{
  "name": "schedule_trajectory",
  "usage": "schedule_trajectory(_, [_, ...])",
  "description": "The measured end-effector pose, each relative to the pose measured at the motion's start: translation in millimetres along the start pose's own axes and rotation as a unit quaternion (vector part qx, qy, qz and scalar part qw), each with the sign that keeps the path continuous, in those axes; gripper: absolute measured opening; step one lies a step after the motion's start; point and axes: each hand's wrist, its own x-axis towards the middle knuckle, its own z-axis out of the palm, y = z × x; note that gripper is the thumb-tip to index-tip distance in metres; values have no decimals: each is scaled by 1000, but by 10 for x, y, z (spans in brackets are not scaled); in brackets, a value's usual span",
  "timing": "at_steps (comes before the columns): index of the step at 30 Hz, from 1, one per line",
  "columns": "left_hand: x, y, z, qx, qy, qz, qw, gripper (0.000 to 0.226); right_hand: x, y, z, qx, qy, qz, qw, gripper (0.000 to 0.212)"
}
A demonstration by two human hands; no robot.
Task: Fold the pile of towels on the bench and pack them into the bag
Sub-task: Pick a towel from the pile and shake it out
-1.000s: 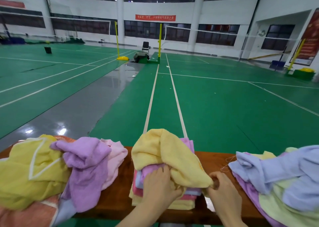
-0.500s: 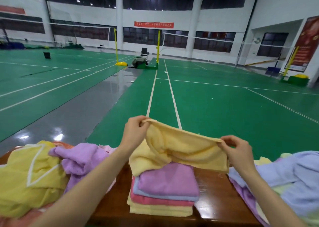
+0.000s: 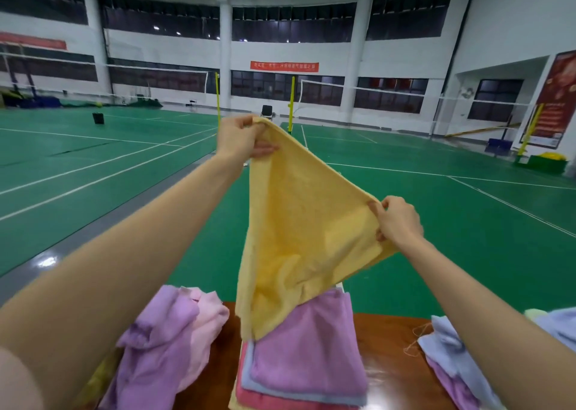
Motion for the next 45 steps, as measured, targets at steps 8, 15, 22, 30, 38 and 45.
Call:
schedule_trajectory(8, [285, 286, -312, 62, 43, 52, 996, 14, 166, -129, -385, 24, -45, -175, 983, 24])
schedule_trajectory(15, [377, 329, -267, 45, 59, 50, 996, 9, 441, -355, -590, -66, 88, -53, 993, 13])
schedule_trajectory(22, [365, 119, -525, 38, 58, -6, 998, 14, 529, -114, -796, 144, 6, -87, 986, 9])
schedule_trajectory(30, [-626, -748, -1023, 32, -65, -25, 997, 24, -487, 665, -368, 303, -33, -120, 945, 19])
schedule_trajectory(38, [-1296, -765, -1267, 80, -212, 43, 973, 31, -1012, 1022, -266, 574, -118, -22, 810, 16])
schedule_trajectory(45, [-1248, -1002, -1219, 50, -241, 6, 969, 27, -1113, 925, -133, 604, -210, 8, 769, 17])
